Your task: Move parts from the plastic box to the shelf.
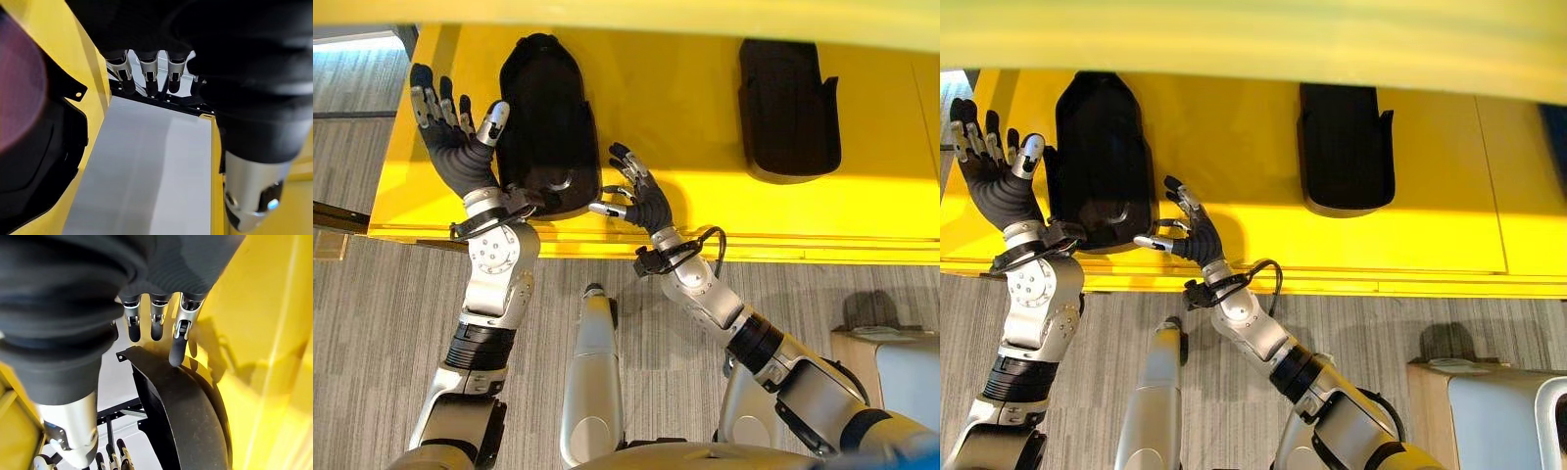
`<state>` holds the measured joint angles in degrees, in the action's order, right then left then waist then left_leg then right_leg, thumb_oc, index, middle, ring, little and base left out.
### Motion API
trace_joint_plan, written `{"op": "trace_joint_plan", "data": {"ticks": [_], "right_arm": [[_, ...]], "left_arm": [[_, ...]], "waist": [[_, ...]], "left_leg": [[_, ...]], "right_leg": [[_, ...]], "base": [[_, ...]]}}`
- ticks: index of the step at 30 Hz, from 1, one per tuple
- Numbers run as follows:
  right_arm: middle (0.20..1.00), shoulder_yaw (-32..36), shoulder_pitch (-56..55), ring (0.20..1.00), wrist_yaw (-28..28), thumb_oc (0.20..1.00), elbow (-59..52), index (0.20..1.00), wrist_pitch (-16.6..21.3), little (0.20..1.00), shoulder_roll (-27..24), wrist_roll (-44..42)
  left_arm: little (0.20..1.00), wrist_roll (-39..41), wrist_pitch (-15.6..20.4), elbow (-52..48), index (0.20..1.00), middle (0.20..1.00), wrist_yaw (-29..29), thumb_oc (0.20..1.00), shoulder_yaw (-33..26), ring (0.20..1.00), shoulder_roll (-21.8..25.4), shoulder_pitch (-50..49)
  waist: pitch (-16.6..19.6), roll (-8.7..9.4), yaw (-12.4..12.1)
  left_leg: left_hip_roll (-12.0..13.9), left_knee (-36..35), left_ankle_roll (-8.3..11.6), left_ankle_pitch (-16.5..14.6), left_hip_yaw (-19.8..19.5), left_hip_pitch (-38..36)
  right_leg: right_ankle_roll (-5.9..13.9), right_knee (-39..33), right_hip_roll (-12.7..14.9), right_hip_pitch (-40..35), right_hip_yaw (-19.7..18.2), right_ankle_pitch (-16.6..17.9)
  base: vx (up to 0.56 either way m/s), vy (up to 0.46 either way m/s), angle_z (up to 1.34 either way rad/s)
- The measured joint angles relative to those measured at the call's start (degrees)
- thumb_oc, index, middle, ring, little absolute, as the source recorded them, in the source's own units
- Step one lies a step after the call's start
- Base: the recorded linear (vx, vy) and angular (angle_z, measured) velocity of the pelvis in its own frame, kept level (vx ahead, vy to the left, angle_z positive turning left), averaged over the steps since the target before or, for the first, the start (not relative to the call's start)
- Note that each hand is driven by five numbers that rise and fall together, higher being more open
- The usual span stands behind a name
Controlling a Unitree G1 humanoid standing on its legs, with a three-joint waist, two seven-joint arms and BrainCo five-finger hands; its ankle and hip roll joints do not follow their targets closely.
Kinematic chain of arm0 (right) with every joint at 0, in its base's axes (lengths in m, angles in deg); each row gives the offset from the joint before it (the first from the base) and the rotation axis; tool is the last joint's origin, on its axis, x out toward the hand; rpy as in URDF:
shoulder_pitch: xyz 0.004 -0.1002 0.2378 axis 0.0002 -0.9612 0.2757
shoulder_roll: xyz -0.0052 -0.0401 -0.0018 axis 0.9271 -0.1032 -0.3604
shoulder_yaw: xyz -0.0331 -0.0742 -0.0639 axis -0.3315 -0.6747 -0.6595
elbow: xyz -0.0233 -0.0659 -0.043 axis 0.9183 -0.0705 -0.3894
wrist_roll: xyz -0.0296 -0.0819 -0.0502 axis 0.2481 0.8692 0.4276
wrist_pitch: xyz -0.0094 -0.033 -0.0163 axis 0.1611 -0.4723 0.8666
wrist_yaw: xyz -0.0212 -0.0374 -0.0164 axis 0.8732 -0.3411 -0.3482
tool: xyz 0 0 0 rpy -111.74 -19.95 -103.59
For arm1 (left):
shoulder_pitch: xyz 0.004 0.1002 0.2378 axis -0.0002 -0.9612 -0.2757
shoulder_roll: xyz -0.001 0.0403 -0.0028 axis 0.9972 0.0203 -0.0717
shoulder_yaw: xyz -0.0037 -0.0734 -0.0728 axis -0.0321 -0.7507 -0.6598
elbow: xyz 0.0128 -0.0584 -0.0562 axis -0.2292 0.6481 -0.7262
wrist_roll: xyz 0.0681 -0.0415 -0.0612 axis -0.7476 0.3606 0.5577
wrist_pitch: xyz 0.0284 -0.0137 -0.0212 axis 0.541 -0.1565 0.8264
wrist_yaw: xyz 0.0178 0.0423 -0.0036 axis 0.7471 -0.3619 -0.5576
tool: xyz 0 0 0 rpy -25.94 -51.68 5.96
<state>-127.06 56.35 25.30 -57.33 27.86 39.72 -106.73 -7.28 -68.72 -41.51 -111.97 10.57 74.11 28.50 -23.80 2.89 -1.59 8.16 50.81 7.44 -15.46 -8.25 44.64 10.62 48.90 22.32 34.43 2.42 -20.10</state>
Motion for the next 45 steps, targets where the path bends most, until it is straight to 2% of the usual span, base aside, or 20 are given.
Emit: {"op": "trace_joint_plan", "data": {"ticks": [2,7,12,18,27,35,45], "right_arm": [[1.000,1.13,-2.64,1.000,0.37,1.000,-2.55,1.000,0.26,1.000,-1.49,0.00],[1.000,2.95,-3.77,1.000,0.28,1.000,-3.64,1.000,1.41,1.000,-1.59,0.01],[1.000,3.70,-5.54,1.000,0.18,1.000,-5.48,1.000,1.73,1.000,-1.98,0.00],[1.000,4.19,-5.51,1.000,0.14,1.000,-5.82,1.000,1.73,1.000,-3.23,-0.02],[1.000,4.18,-5.53,1.000,0.19,1.000,-6.15,1.000,2.03,1.000,-3.25,-0.06],[1.000,4.20,-5.61,1.000,0.29,1.000,-6.42,1.000,2.10,1.000,-3.37,-0.58],[1.000,4.84,-7.28,1.000,0.55,1.000,-6.54,1.000,2.24,1.000,-3.81,-0.60]], "left_arm": [[1.000,-1.56,-0.07,3.43,1.000,1.000,-0.72,1.000,0.64,1.000,0.07,0.30],[1.000,-1.83,-0.04,5.45,1.000,1.000,-1.18,1.000,-1.11,1.000,-0.04,-0.77],[1.000,-1.51,0.04,9.32,1.000,1.000,-4.05,1.000,-6.57,1.000,-0.29,-4.17],[1.000,-1.84,0.07,9.32,1.000,1.000,-5.67,1.000,-7.03,1.000,-0.08,-4.18],[1.000,-1.94,-0.18,9.37,1.000,1.000,-5.69,1.000,-6.19,1.000,-0.07,-3.14],[1.000,-1.94,-0.71,12.12,1.000,1.000,-5.43,1.000,-2.81,1.000,0.27,0.40],[1.000,-1.68,-2.29,18.81,1.000,1.000,-1.55,1.000,1.19,1.000,2.03,7.40]], "waist": [[0.43,1.21,1.46],[0.84,1.96,1.44],[0.98,2.24,1.70],[0.99,2.26,1.21],[0.97,2.30,1.84],[1.01,2.38,2.24],[1.79,2.86,3.40]], "left_leg": [[0.15,0.71,0.03,-0.32,0.00,0.62],[0.64,1.40,0.05,-0.65,0.17,1.48],[0.77,1.93,-0.04,-0.94,0.16,1.96],[0.71,2.31,-0.12,-1.06,0.16,2.28],[0.77,2.42,-0.15,-1.23,0.52,2.47],[0.88,2.48,-0.09,-1.39,0.78,2.49],[1.22,3.83,-0.28,-2.03,1.39,3.01]], "right_leg": [[-0.04,0.05,-0.12,0.39,-0.11,0.12],[0.07,0.21,-0.52,1.21,-0.41,0.25],[0.08,0.30,-0.60,1.52,-0.43,0.26],[0.06,0.09,-0.61,1.58,-0.47,0.48],[0.27,0.13,-0.60,2.12,-0.93,0.59],[0.27,0.23,-0.71,2.68,-1.42,0.59],[0.34,0.92,-0.99,3.88,-2.60,0.61]], "base": [[0.01,0.005,-0.08],[0.00,0.001,-0.05],[0.00,0.000,0.00],[0.00,0.000,0.00],[0.00,0.002,0.00],[0.00,0.003,-0.01],[0.00,0.010,-0.04]]}}
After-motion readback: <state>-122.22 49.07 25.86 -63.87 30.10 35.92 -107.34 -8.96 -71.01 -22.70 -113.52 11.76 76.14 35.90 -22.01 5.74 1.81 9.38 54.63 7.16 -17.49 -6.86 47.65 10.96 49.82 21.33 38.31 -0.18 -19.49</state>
